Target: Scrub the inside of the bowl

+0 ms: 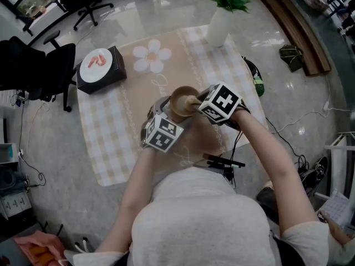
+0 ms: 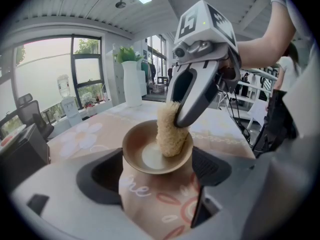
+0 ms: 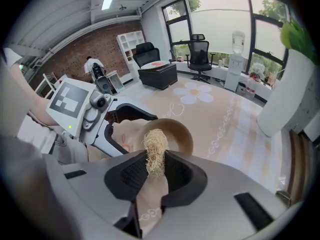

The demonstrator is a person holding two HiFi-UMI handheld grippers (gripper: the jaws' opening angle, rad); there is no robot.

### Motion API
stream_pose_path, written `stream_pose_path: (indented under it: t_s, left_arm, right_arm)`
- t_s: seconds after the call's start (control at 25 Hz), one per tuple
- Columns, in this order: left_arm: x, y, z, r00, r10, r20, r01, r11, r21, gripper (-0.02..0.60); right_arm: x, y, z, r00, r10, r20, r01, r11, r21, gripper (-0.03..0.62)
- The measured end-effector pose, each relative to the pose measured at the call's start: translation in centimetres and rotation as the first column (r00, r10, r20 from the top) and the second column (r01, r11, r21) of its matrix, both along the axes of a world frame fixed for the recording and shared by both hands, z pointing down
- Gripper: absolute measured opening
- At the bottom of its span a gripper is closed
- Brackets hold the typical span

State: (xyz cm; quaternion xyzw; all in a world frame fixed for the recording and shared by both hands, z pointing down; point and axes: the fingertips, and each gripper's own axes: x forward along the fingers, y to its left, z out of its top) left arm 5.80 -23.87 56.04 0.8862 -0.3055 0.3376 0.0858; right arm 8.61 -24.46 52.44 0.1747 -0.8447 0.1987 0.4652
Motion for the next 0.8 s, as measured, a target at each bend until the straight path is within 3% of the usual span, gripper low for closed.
stream_pose_path:
  t_s: [0.16,0.44,0.8]
  left_arm:
    - [0.0,0.0,0.1,1.000,-0.001,0.004,0.001,1.000,0.000,0.431]
    - [0.0,0.0,0.0,1.000,0.002,0.005,-0.002,1.000,0.001,0.431]
    - [0.0,0.0,0.1,1.000,0.000,0.013,0.000,1.000,0.003,0.431]
  right_arm:
    - [-1.4,1.1,0.5,0.999,-0.032,0.041,0.033,0.999,-0.031,0.084]
    - [-3.2,0.8,0.7,0.995,-0.009,0.098,0.013,0.999,-0.042,0.083]
    - [-2.9,-1.9,1.5,0.999,0.039,0.036,-0.044,0.991,0.126,0.083]
